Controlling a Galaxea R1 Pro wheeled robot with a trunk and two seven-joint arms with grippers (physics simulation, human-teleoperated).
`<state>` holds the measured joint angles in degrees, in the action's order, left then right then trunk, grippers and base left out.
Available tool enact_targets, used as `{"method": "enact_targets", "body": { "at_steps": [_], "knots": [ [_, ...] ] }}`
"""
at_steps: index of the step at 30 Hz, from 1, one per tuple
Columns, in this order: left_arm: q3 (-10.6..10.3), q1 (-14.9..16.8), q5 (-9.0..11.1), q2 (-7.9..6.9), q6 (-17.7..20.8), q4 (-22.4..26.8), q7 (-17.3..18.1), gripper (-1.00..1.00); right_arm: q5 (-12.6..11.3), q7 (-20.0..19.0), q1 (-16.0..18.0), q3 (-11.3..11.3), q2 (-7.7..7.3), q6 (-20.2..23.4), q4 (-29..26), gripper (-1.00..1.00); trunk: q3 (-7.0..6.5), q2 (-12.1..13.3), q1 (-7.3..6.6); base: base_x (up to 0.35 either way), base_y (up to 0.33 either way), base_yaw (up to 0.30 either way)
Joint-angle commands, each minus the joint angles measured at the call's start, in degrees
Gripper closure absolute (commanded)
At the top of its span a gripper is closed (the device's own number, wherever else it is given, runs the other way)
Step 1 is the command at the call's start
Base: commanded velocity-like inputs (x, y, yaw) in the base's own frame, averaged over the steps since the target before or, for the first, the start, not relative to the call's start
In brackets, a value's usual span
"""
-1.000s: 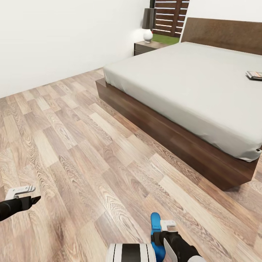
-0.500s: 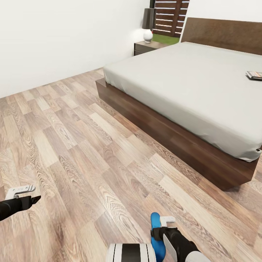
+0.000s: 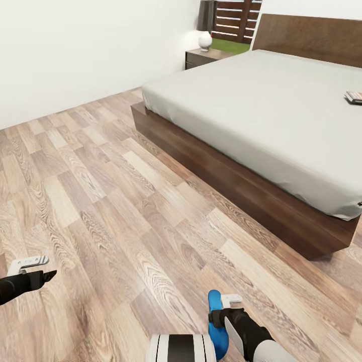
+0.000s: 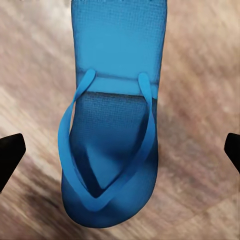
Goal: In the bedroom, move the book from the bed onto either nightstand, and place the two sandals side by side next to the bed.
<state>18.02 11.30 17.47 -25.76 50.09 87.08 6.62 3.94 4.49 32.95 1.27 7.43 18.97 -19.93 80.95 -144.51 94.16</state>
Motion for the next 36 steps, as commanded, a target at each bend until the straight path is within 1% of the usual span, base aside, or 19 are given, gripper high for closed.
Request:
{"method": "enact_targets", "body": {
  "at_steps": [1, 6, 21, 34, 36],
  "knots": [
    [0.1, 0.0, -0.3, 0.01, 0.3, 0.0, 0.5, -1.0, 0.4, 0.1, 0.0, 0.1, 0.03, 0.4, -0.1, -1.0, 0.04, 0.0, -0.01, 0.0, 0.0, 0.0],
    [0.1, 0.0, -0.3, 0.01, 0.3, 0.1, 0.5, -1.0, 0.4, 0.2, 0.1, 0.1, 0.04, 0.6, -0.1, -1.0, 1.15, -0.1, 0.12, 0.0, 0.0, 0.0],
    [0.1, 0.0, -0.3, 0.0, 0.3, 0.1, 0.5, -1.0, 0.4, 0.2, 1.0, 0.1, 0.08, 0.7, -0.2, -1.0, 1.15, -0.1, 0.12, 0.0, 0.0, 0.0],
    [0.1, 0.0, -0.3, 0.01, 0.3, 0.1, 0.5, -1.0, 0.5, 0.3, 2.4, 0.1, 0.93, 0.8, -0.2, -1.0, 1.15, -0.1, 0.12, 0.0, 0.0, 0.0],
    [0.1, 0.0, -0.3, 0.01, 0.3, 0.1, 0.5, -1.0, 0.5, 0.3, 2.5, 0.1, 1.03, 0.8, -0.2, -1.0, 1.59, -0.1, 0.17, 0.0, 0.0, 0.0]
  ]
}}
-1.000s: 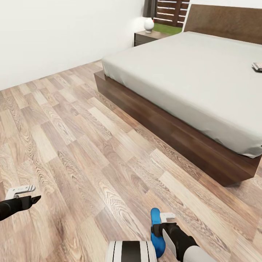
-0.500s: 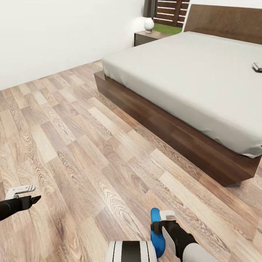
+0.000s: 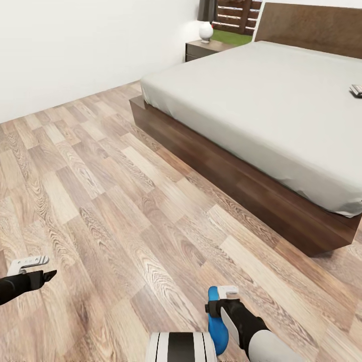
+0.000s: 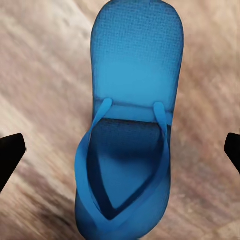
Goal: In the bedroom, move the book from the bed onto either nightstand, and place the two sandals side by side next to the bed.
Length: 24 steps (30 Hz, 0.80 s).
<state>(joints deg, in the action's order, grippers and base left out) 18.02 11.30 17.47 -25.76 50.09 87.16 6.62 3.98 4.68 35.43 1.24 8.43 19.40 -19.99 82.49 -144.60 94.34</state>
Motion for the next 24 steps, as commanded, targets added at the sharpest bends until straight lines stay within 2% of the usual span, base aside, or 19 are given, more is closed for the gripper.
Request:
{"method": "enact_targets", "body": {
  "at_steps": [1, 4, 9, 13, 18, 24],
  "knots": [
    [0.1, 0.0, -0.4, 0.01, 0.3, 0.0, 0.5, -1.0, 0.4, 0.1, 0.1, 0.1, 0.14, 0.4, -0.1, -1.0, 0.27, 0.0, 0.01, 0.0, 0.0, 0.0],
    [0.1, 0.0, -0.3, 0.01, 0.3, 0.0, 0.5, -1.0, 0.4, 0.1, 0.4, 0.1, 0.28, 0.4, -0.1, -1.0, 0.93, -0.1, 0.09, 0.0, 0.0, 0.0],
    [0.1, 0.0, -0.3, 0.01, 0.3, 0.1, 0.5, -1.0, 0.4, 0.2, 0.7, 0.1, 0.48, 0.4, 0.0, -1.0, 0.93, -0.1, 0.09, 0.0, 0.0, 0.0],
    [0.1, 0.0, -0.3, 0.01, 0.3, 0.2, 0.5, -1.0, 0.4, 0.4, 0.8, 0.1, 0.54, 0.5, 0.0, -1.0, 1.82, -0.1, 0.19, 0.0, 0.0, 0.0],
    [0.1, 0.0, -0.3, 0.01, 0.3, 0.2, 0.5, -1.0, 0.4, 0.4, 0.9, 0.1, 0.54, 0.5, 0.0, -1.0, 1.82, -0.1, 0.19, 0.0, 0.0, 0.0],
    [0.1, 0.0, -0.3, 0.01, 0.4, 0.3, 0.5, -1.0, 0.4, 0.5, 0.9, 0.1, 0.52, 0.5, 0.0, -1.0, 3.15, -0.2, 0.35, 0.0, 0.0, 0.0]
  ]
}}
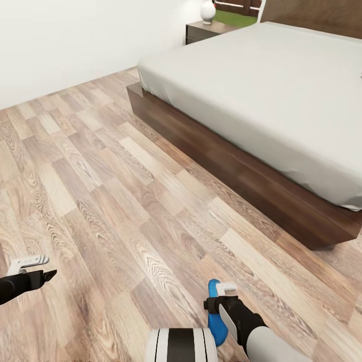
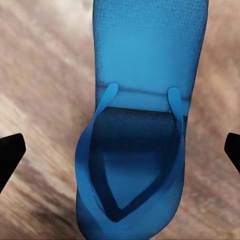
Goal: In the bedroom, move the book from the bed onto either nightstand, and place the two sandals side by side next to the bed.
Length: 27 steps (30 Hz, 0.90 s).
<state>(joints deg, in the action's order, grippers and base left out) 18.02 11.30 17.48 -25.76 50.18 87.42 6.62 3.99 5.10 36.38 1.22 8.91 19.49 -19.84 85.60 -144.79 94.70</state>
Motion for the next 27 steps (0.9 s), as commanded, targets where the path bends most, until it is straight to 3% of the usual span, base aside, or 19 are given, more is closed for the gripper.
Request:
{"method": "enact_targets", "body": {
  "at_steps": [1, 8, 13, 27],
  "knots": [
    [0.1, 0.0, -0.3, 0.01, 0.3, 0.0, 0.5, -1.0, 0.4, 0.1, 0.0, 0.1, 0.03, 0.4, -0.1, -1.0, 0.26, 0.0, 0.01, 0.0, 0.0, 0.0],
    [0.1, 0.0, -0.3, 0.01, 0.3, 0.1, 0.5, -1.0, 0.4, 0.7, 0.0, 0.2, -0.02, 0.4, -0.1, -1.0, 0.49, 0.0, 0.04, 0.0, 0.0, 0.0],
    [0.1, 0.0, -0.3, 0.01, 0.3, 0.1, 0.5, -1.0, 0.4, 1.4, 0.0, 0.2, -0.06, 0.4, 0.0, -1.0, 1.59, -0.1, 0.17, 0.0, 0.0, 0.0],
    [0.1, 0.0, -0.4, 0.01, 0.3, 0.2, 0.5, -1.0, 0.4, 1.9, 0.0, 0.2, -0.1, 0.4, 0.0, -1.0, 1.59, -0.1, 0.17, 0.0, 0.0, 0.0]
  ]
}}
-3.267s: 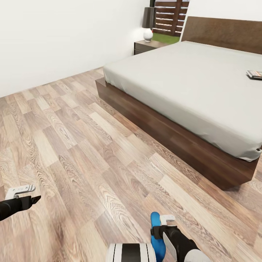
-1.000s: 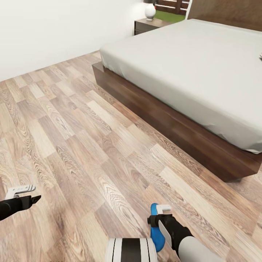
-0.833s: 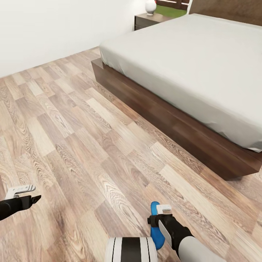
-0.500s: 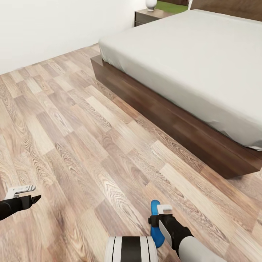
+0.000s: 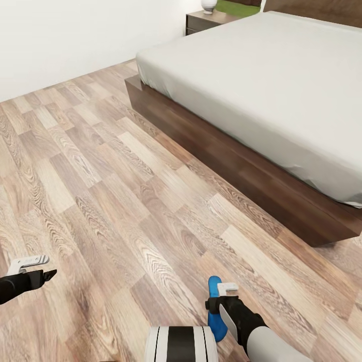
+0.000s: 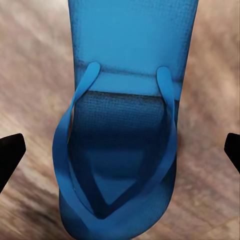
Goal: In the bedroom, move the book from the bed onto either nightstand, and place the two sandals side by side next to the bed.
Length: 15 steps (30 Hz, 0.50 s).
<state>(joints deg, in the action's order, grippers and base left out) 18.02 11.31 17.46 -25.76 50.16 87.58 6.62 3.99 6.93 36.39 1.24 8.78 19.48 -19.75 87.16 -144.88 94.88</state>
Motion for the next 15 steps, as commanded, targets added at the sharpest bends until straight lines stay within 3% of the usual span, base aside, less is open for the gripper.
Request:
{"method": "enact_targets", "body": {
  "at_steps": [1, 8, 15],
  "knots": [
    [0.1, 0.0, -0.3, 0.01, 0.3, 0.0, 0.5, -1.0, 0.4, 0.1, 0.0, 0.1, 0.03, 0.4, -0.1, -1.0, 0.03, 0.0, -0.01, 0.0, 0.0, 0.0],
    [0.1, 0.0, -0.3, 0.01, 0.2, 0.0, 0.5, -1.0, 0.4, 0.1, 0.0, 0.1, 0.05, 0.4, -0.1, -1.0, 1.14, -0.1, 0.12, 0.0, 0.0, 0.0],
    [0.1, 0.0, -0.3, 0.01, 0.2, 0.0, 0.5, -1.0, 0.4, 0.2, 0.3, 0.1, 0.08, 0.4, -0.1, -1.0, 1.14, -0.1, 0.12, 0.0, 0.0, 0.0]
  ]
}}
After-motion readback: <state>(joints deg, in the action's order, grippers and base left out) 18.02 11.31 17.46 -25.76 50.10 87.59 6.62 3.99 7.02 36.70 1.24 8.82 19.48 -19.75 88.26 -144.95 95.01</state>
